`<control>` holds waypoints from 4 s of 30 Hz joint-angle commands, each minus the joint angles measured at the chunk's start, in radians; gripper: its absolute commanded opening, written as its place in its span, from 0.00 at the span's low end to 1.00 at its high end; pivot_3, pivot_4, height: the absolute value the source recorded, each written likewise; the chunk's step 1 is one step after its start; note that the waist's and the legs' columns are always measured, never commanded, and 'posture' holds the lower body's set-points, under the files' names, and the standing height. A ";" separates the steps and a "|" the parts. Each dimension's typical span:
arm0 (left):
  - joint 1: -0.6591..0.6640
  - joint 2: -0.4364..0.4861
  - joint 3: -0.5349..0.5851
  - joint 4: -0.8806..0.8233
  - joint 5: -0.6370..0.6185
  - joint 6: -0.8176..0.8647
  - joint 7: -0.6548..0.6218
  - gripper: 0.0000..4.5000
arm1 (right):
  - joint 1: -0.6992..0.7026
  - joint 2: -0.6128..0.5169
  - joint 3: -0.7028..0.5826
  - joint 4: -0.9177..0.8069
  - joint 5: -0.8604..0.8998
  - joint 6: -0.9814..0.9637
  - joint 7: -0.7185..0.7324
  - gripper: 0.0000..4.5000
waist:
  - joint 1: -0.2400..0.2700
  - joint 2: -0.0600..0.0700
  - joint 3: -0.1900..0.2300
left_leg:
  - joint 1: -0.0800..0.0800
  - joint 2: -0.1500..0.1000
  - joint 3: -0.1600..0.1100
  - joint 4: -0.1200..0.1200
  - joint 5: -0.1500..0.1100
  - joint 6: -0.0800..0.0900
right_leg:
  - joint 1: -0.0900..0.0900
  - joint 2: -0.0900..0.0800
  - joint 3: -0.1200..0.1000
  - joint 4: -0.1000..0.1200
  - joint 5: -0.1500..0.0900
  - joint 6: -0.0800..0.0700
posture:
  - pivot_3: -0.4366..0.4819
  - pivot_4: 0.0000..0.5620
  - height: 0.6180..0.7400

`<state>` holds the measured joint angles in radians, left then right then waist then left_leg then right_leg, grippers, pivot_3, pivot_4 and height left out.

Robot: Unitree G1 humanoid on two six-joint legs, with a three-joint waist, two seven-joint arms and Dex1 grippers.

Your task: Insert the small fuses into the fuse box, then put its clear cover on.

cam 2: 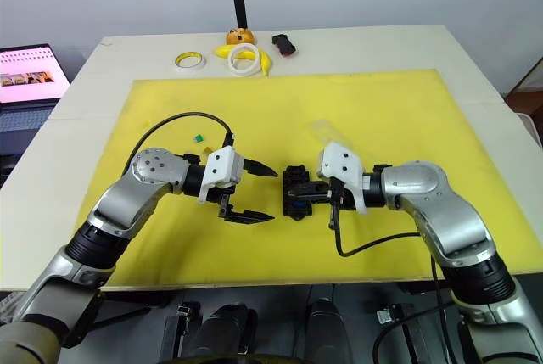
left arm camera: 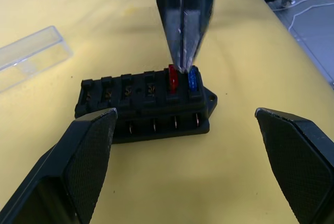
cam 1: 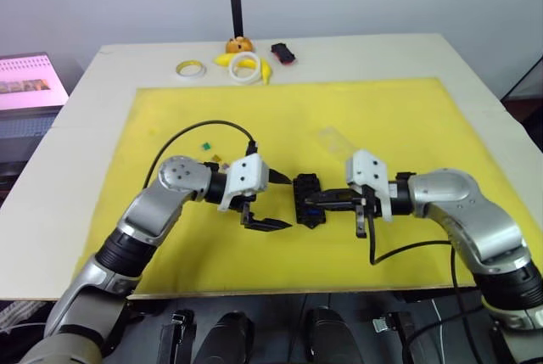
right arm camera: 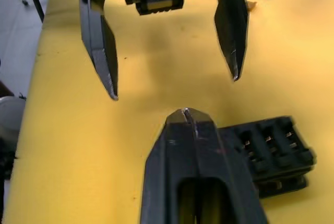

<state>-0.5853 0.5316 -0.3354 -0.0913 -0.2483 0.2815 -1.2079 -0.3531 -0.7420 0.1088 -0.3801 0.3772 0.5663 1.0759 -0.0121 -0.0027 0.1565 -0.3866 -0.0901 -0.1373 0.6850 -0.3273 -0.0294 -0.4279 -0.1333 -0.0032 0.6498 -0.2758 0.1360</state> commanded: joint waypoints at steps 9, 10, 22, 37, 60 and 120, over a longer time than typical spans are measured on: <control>-0.016 -0.006 0.011 -0.013 0.001 -0.023 -0.007 1.00 | 0.010 0.014 0.009 0.043 -0.028 -0.041 -0.050 0.01 | 0.000 0.000 0.000 | 0.000 0.000 0.000 0.000 0.000 0.000 | 0.000 0.000 0.000 0.000 0.000 0.000 | 0.48 0.27 1.00; -0.016 -0.006 0.011 -0.013 0.002 -0.023 -0.007 1.00 | 0.015 0.010 0.011 0.042 -0.026 -0.037 -0.046 0.01 | 0.000 0.000 0.000 | 0.000 0.000 0.000 0.000 0.000 0.000 | 0.000 0.000 0.000 0.000 0.000 0.000 | 0.48 0.27 1.00; -0.027 -0.016 0.009 0.007 0.011 -0.031 -0.005 1.00 | 0.044 -0.008 0.038 0.016 -0.043 -0.004 -0.059 0.01 | 0.001 0.000 0.000 | 0.001 0.000 0.000 0.000 0.000 0.000 | 0.001 0.000 0.000 0.000 0.000 0.000 | 0.48 0.27 1.00; -0.030 -0.041 0.017 0.025 0.012 -0.032 -0.002 1.00 | 0.037 -0.002 0.017 -0.033 -0.030 0.027 -0.137 0.01 | 0.002 0.000 0.000 | 0.003 0.000 0.000 0.000 0.000 0.000 | 0.003 0.000 0.000 0.000 0.000 0.000 | 0.48 0.27 1.00; 0.493 0.349 0.733 0.158 -0.345 0.366 0.096 1.00 | 0.397 -0.210 -0.766 0.074 0.142 0.194 -0.180 0.99 | 0.002 0.000 0.000 | 0.007 0.001 0.001 -0.003 0.000 0.000 | 0.005 0.000 0.001 0.000 0.000 0.000 | 0.48 0.27 1.00; -0.280 -0.006 0.822 0.978 -0.463 1.041 0.537 1.00 | -0.146 0.064 -0.155 -0.195 0.491 0.394 -0.486 0.99 | 0.027 -0.002 -0.001 | 0.011 -0.002 -0.001 -0.001 0.000 0.000 | 0.009 -0.002 0.001 0.004 0.000 0.000 | 0.48 0.27 1.00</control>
<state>-0.8531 0.5592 0.4944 0.8649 -0.7112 1.3338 -0.6668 -0.4799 -0.6790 -0.0331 -0.5624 0.8673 0.9758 0.5875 0.0146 -0.0045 0.1554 -0.3754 -0.0926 -0.1381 0.6839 -0.3273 -0.0297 -0.4192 -0.1351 -0.0019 0.6540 -0.2758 0.1359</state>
